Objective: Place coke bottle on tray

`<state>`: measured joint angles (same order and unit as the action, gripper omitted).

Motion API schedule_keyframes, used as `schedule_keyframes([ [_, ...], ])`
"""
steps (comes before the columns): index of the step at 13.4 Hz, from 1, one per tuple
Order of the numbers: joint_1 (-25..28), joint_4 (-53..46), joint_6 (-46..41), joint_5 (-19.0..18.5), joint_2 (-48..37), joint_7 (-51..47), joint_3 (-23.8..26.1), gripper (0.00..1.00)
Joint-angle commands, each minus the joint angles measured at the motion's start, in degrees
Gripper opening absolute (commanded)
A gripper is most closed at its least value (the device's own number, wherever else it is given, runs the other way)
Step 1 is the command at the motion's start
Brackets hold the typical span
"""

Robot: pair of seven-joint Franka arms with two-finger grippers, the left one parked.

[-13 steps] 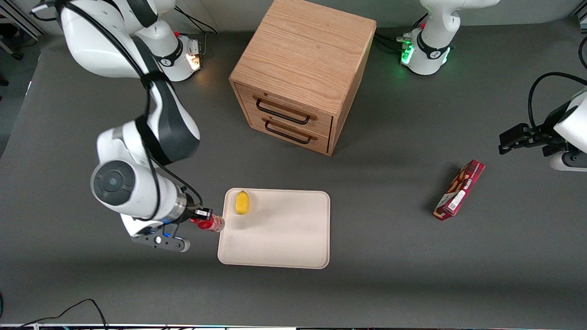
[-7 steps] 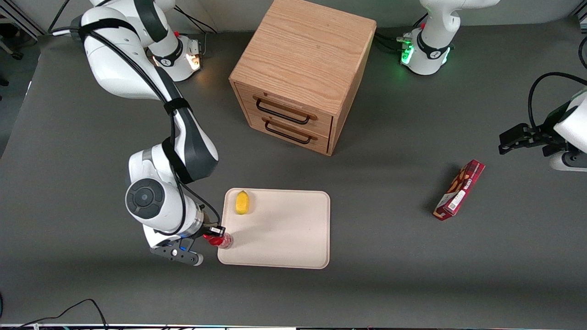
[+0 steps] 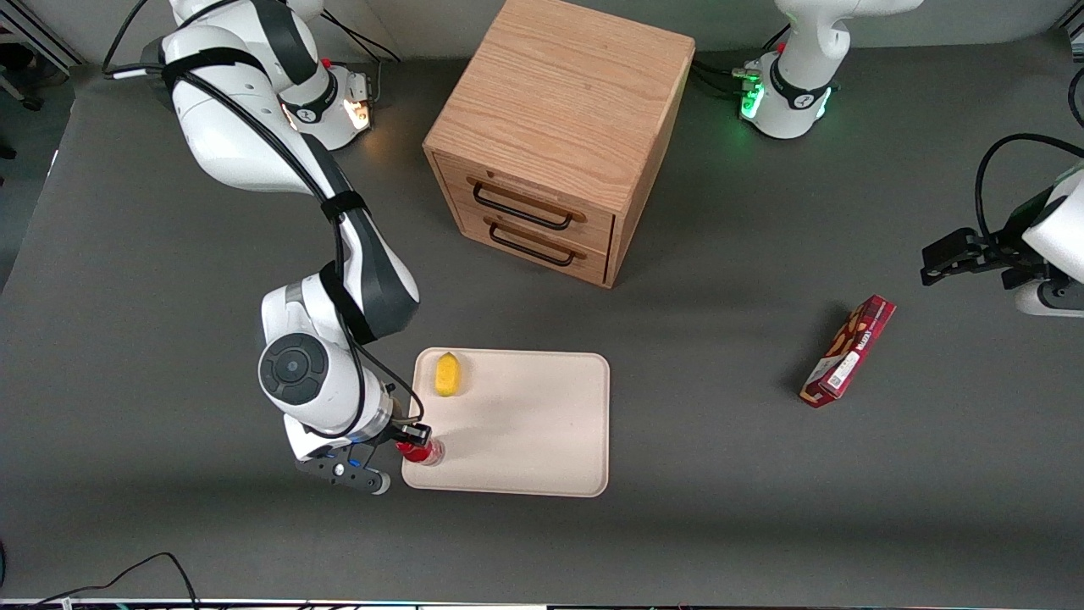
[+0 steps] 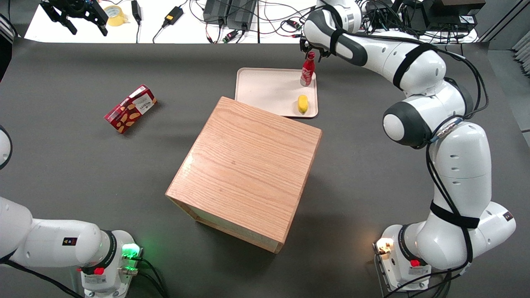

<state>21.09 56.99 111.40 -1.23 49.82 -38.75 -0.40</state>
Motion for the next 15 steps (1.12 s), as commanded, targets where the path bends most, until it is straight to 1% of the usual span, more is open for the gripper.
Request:
schedule_keyframes([
  [1, 0.27, 2.47, -3.36, -1.15, -3.47, -0.98, -0.75, 1.0],
  [2, 0.0, 7.3, -4.78, -1.15, -8.2, -0.28, -0.66, 1.0],
  [3, -0.52, 14.13, -5.05, -1.06, -14.08, 2.07, -0.57, 1.0],
  [5, -2.97, 30.03, -4.97, -1.06, -27.95, 6.99, -0.22, 1.0],
  [7, -6.74, 43.75, -5.32, -0.45, -42.54, 16.37, -0.04, 1.0],
  [9, -10.7, 52.66, -7.33, -0.27, -54.34, 22.99, -0.13, 1.0],
  [10, -12.2, 54.61, -9.26, -0.27, -58.65, 25.36, -0.13, 1.0],
  [11, -13.61, 54.11, -12.32, -0.18, -60.18, 28.78, -0.39, 1.0],
  [13, -13.88, 49.82, -17.16, 0.7, -60.11, 29.78, -0.75, 1.0],
  [15, -13.97, 47.95, -18.68, 0.7, -59.66, 29.87, -0.75, 1.0],
])
